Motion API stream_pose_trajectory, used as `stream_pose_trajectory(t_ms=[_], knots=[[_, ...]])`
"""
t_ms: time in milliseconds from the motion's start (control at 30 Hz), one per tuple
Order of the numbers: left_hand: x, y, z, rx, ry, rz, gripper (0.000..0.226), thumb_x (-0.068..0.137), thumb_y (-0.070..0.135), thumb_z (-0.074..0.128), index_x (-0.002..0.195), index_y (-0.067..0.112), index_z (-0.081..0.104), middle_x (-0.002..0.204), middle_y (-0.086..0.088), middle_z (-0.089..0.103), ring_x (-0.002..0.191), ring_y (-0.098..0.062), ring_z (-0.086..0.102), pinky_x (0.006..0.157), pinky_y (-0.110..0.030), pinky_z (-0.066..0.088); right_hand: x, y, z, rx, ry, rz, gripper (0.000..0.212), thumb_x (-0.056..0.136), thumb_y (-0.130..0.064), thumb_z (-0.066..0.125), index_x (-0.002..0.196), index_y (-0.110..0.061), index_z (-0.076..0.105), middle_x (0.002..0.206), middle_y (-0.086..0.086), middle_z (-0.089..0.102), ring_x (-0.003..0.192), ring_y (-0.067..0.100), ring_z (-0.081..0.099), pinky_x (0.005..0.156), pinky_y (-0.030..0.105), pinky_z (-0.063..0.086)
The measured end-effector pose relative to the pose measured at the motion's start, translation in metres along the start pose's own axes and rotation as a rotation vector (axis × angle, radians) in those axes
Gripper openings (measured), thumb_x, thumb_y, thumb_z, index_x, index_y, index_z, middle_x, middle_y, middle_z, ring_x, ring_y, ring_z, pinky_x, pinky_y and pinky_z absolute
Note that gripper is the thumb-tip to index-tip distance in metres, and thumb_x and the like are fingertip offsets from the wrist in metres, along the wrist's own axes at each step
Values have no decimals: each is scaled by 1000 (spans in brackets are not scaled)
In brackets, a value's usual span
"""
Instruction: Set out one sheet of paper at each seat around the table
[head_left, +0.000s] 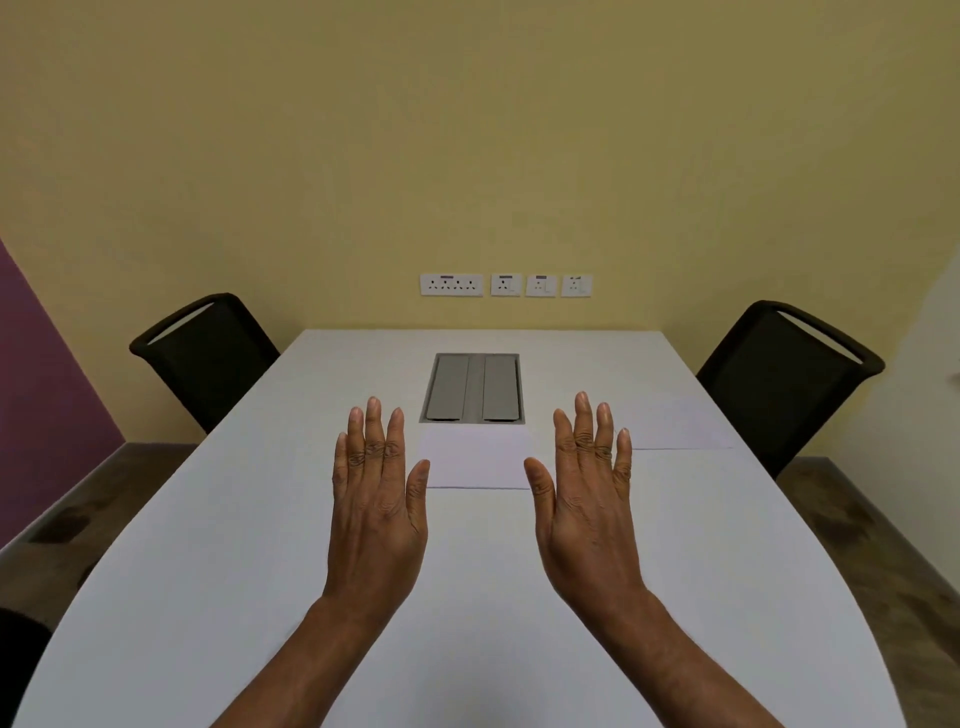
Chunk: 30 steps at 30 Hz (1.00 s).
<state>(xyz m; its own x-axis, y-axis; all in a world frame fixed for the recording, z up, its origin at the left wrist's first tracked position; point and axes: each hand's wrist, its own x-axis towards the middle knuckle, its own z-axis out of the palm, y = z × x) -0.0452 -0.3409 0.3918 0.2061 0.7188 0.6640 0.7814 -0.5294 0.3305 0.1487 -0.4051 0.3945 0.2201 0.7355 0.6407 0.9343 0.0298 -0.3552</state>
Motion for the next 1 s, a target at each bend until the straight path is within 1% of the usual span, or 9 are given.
stream_pose_trajectory(t_ms=[200,433,600,667,700,733,800,867,1000], knots=[[5,-59,51,-30,-86,-29,59,103,34,34,156,13,18,166,-7,9,154,-21,2,124,-46,10,8,0,66,-20,-16,60,60,108,-38,34,159,-9,21,170,8,4,156,24,-3,124,52,6],[4,-114,118,-46,-166,-94,59,103,39,28,155,12,22,165,-7,13,153,-19,4,124,-39,7,10,14,137,-25,-78,113,57,108,-41,31,157,-11,28,169,9,8,156,23,-3,124,48,2],[-2,-152,166,-106,-255,-213,61,103,46,20,153,12,29,163,-5,19,152,-14,6,124,-33,7,9,44,186,5,-185,217,59,106,-45,30,157,-15,30,169,2,7,156,17,-1,125,33,0],[-3,-163,184,-169,-306,-271,60,101,44,25,152,12,31,162,-4,22,151,-13,8,121,-30,8,9,56,203,39,-226,306,57,106,-45,36,155,-17,34,168,0,14,155,20,12,123,30,8],[-2,-168,194,-192,-332,-288,61,98,42,27,152,12,31,162,-4,23,150,-12,9,120,-29,8,9,62,211,43,-237,346,54,105,-42,42,153,-16,39,166,3,25,151,24,26,121,33,18],[-3,-173,202,-205,-358,-299,62,96,41,27,152,13,31,162,-3,24,150,-10,10,120,-27,8,9,68,220,40,-227,370,49,104,-37,49,148,-15,46,159,6,40,142,28,42,116,38,30],[-4,-182,222,-212,-407,-311,62,96,41,27,153,16,30,162,0,24,150,-9,11,121,-27,9,8,82,241,17,-164,369,39,98,-27,62,133,-11,60,128,8,69,112,30,66,101,42,45],[-5,-190,242,-209,-443,-306,57,99,36,32,153,17,30,162,1,24,150,-10,12,122,-30,12,7,98,263,-9,-121,377,32,94,-23,68,124,-10,67,106,4,76,97,27,71,96,41,45],[-6,-203,285,-198,-507,-303,52,104,27,37,153,15,28,163,0,21,148,-6,6,119,-25,4,9,128,305,-10,-101,418,27,94,-25,65,117,-12,69,104,2,76,100,25,70,95,39,41]])
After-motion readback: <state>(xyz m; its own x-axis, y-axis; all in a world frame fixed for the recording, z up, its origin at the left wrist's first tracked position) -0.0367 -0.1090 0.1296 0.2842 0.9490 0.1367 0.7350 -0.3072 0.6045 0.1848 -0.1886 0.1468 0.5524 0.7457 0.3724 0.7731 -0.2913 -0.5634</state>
